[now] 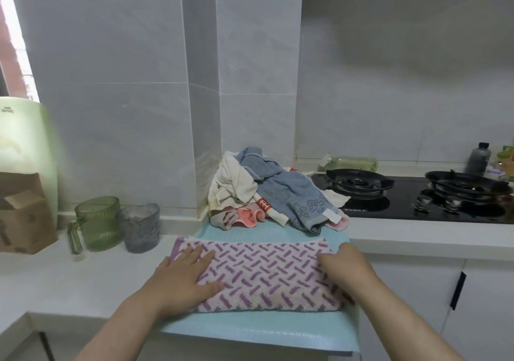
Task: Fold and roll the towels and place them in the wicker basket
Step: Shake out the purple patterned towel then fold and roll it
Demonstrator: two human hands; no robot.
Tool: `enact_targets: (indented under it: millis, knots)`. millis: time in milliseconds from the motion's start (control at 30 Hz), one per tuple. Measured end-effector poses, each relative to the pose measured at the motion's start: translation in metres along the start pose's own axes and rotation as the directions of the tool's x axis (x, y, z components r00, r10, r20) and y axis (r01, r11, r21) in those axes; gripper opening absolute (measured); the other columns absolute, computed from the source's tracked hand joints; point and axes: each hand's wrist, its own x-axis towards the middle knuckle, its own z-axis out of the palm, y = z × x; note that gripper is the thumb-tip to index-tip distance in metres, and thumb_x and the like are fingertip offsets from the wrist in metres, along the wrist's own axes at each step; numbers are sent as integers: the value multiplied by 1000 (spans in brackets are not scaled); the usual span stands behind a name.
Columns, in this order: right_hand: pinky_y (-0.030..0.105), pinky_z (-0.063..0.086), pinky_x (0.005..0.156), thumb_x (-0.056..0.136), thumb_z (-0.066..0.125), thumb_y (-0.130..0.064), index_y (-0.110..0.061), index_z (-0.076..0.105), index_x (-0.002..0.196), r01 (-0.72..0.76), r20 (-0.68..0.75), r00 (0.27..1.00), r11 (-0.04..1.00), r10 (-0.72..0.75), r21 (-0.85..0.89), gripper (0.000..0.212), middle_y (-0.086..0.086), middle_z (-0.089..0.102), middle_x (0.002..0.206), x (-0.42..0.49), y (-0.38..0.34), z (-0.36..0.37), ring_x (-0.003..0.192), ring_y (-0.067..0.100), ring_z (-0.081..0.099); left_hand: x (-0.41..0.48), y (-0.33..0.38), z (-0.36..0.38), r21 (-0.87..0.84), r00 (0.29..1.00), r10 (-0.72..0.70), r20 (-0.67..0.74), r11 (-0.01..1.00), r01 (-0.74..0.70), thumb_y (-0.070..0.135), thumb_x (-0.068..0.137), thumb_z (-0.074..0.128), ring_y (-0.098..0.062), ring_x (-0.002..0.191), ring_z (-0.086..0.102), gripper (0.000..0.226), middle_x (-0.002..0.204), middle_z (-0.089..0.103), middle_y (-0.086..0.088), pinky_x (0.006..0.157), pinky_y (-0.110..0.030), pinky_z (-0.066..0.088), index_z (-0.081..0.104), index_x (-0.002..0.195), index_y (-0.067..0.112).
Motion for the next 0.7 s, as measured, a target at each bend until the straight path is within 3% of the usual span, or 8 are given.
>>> enact_targets:
  millis: [67, 200, 267, 333, 467, 600, 700]
  knots:
    - [23, 33, 49, 78, 55, -20, -8, 52, 72, -77, 84, 994, 986, 65, 148, 13, 5, 50, 57, 5, -3, -8, 47, 22, 47, -2, 1, 0, -18, 1000, -3, -20, 1000, 3, 95, 52, 2, -10, 150, -5, 112, 163, -9, 12, 120, -41, -2, -4, 152, 46]
    - [22, 20, 47, 83, 49, -4, -14, 38, 72, -102, 162, 984, 976, 71, 193, 19, 3, 32, 48, 8, 3, -11, 40, 15, 27, -6, 3, -3, -33, 998, 19, -56, 999, -21, 94, 54, 3, -9, 150, -4, 110, 163, -6, 13, 120, -39, -7, 0, 153, 45]
    - [23, 22, 46, 86, 50, -2, -12, 44, 75, -81, 143, 989, 969, 48, 235, 17, 5, 37, 54, 10, 10, -14, 43, 16, 32, -11, 8, -6, -23, 996, 53, -73, 998, -55, 89, 64, 6, -8, 150, -5, 101, 162, -4, 13, 120, -37, -9, 3, 153, 43]
    - [24, 36, 48, 90, 52, -2, -6, 54, 81, -102, 120, 991, 930, 64, 352, 10, 10, 51, 61, 11, 13, -25, 47, 20, 47, -13, 20, -8, 2, 989, 113, -91, 994, -113, 77, 84, 12, -6, 149, -6, 80, 163, -3, 11, 121, -35, -10, 6, 154, 39]
    - [41, 55, 68, 95, 50, -3, 2, 61, 97, -156, 121, 986, 875, 112, 458, 13, 22, 68, 78, 13, 22, -51, 68, 33, 67, -3, 55, -11, -57, 967, 232, -105, 969, -239, 54, 101, 20, -4, 149, -6, 56, 162, -1, 14, 121, -32, -9, 10, 154, 38]
    - [61, 52, 88, 96, 48, -3, 6, 62, 105, -238, 174, 970, 822, 171, 517, 19, 31, 70, 96, 10, 32, -60, 94, 46, 68, 17, 98, -4, -16, 965, 259, -52, 966, -260, 51, 103, 15, -11, 150, -7, 56, 164, -4, 8, 122, -39, -7, 5, 155, 34]
    - [55, 56, 82, 96, 51, -3, 10, 60, 107, -283, 214, 958, 748, 191, 601, 19, 33, 69, 97, 6, 34, -64, 88, 41, 70, 23, 112, 9, 43, 979, 201, -26, 979, -200, 54, 101, 10, -16, 151, -8, 59, 164, -7, 3, 121, -46, -7, 0, 155, 33]
